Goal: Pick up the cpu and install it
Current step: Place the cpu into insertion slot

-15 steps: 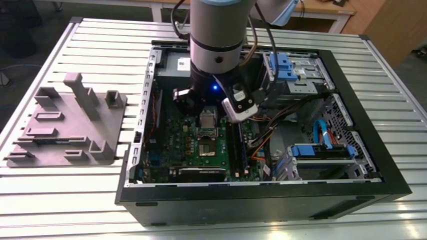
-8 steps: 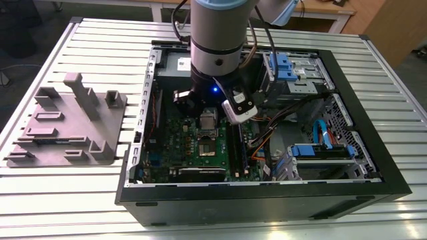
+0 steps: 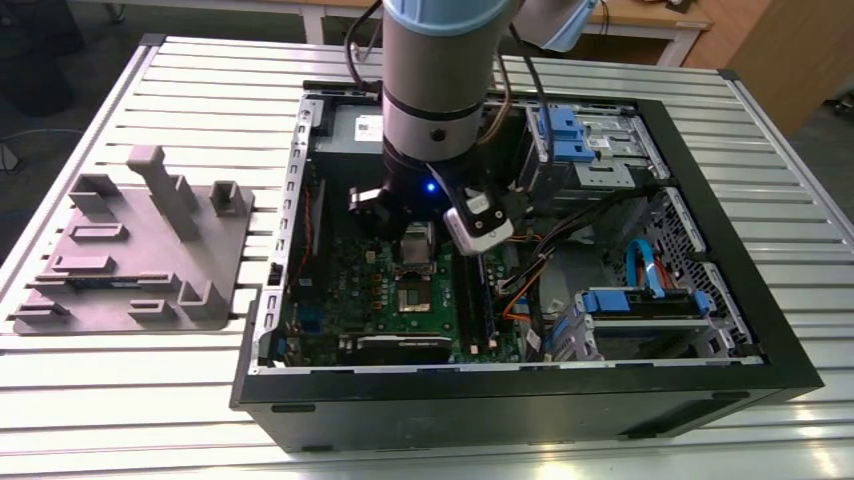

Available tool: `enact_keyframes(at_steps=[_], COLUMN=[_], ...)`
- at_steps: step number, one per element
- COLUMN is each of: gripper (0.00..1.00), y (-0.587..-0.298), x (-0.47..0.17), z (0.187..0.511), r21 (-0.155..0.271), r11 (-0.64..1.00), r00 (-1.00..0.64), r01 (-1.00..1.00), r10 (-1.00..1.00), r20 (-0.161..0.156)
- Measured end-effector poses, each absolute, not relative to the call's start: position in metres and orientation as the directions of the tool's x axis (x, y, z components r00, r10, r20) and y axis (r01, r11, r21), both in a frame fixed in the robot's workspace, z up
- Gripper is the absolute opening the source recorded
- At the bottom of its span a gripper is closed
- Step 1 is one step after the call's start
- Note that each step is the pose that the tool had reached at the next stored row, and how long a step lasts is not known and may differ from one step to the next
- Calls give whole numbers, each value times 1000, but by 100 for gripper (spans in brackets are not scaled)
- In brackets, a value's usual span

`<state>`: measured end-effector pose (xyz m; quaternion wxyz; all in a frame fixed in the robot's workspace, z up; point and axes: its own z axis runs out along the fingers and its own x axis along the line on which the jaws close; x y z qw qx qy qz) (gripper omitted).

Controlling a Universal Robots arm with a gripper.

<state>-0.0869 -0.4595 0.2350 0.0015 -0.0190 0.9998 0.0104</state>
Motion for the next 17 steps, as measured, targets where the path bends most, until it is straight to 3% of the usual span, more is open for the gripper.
enact_keyframes(at_steps=[12, 17], gripper=[47, 47], y=[-473, -477], x=[-87, -87], z=[231, 229], r21=[11, -20], r11=[999, 999], r00=[-999, -999], r01=[-38, -37], r10=[-38, -37], r20=[-3, -1])
